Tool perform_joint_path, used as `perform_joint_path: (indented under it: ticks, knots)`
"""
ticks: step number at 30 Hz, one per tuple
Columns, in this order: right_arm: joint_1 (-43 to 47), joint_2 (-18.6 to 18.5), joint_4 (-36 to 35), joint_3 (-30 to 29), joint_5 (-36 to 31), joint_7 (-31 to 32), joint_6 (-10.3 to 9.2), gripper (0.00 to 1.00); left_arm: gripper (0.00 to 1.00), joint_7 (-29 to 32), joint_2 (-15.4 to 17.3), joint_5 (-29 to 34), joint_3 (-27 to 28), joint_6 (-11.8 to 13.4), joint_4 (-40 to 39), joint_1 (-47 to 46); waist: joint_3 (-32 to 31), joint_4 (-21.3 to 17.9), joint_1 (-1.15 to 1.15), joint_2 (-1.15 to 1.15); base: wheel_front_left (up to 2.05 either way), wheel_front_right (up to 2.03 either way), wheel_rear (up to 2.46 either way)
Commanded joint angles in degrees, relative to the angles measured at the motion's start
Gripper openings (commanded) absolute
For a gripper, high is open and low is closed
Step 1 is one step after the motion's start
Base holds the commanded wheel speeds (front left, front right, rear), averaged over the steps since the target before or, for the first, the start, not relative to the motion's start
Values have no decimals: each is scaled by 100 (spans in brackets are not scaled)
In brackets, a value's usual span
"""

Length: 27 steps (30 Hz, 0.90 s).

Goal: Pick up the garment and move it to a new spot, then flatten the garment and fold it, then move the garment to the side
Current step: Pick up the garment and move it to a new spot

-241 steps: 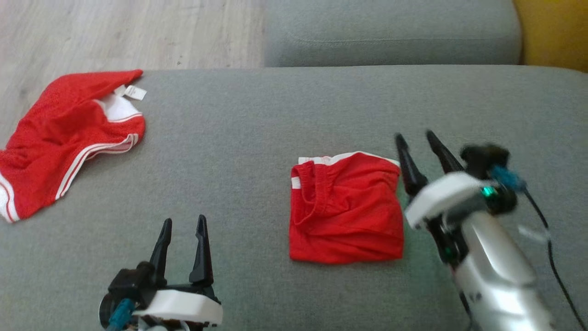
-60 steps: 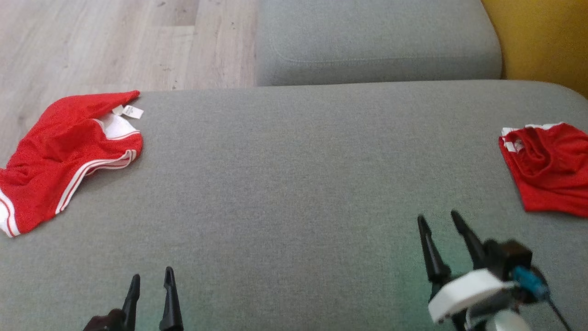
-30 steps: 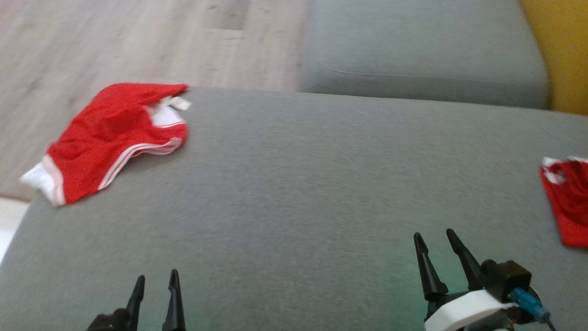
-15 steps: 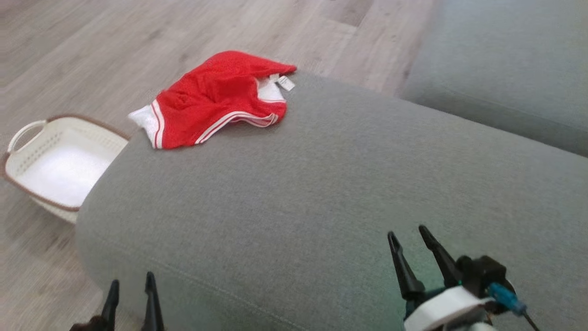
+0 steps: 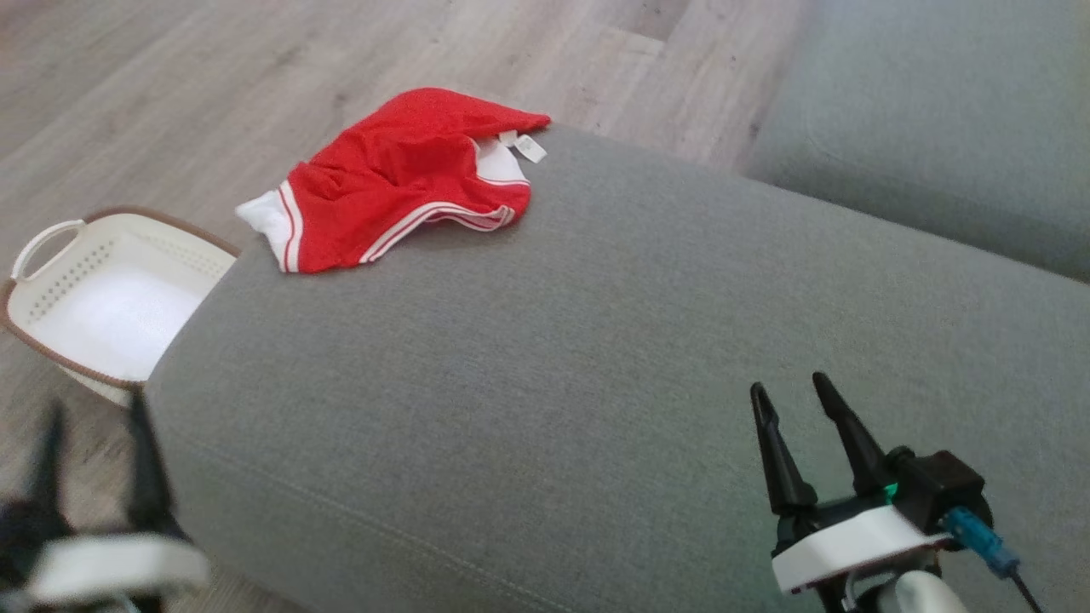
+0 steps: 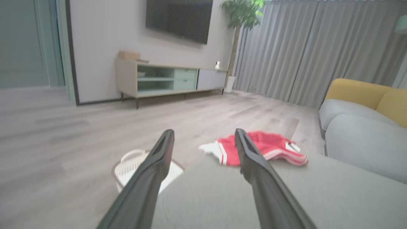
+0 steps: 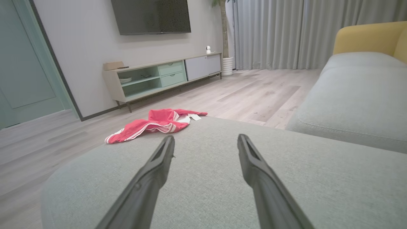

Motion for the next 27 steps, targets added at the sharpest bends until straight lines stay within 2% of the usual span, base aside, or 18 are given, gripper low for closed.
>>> perform_joint_path:
  ticks: [1,5,7,12,18,27]
  knots:
    - [-138,-30,-260,55,-84,-14,17,100,100,66,291,19,362,45,-353,-605,233,-232,1,0,0,0,0]
    - [-179,-30,-549,-90,-299,159,17,100,100,491,1037,95,718,-62,-722,-1421,565,-558,1,0,0,0,0]
    - [-231,-30,-706,-153,-394,242,17,100,100,716,1308,46,819,-175,-759,-1929,747,-727,1,0,0,0,0]
    - [-490,-30,-1088,-240,-594,395,17,100,100,1342,2047,354,603,-539,-343,-3203,1249,-1191,1,0,0,0,0]
    - [-810,-30,-1497,-249,-837,614,17,100,100,1986,2077,285,71,-1125,735,-4622,1802,-1679,1,0,0,0,0]
    - [-1159,-30,-2032,-291,-1102,884,17,100,100,2737,1666,206,-744,-1830,2599,-5502,2590,-2106,1,0,0,0,0]
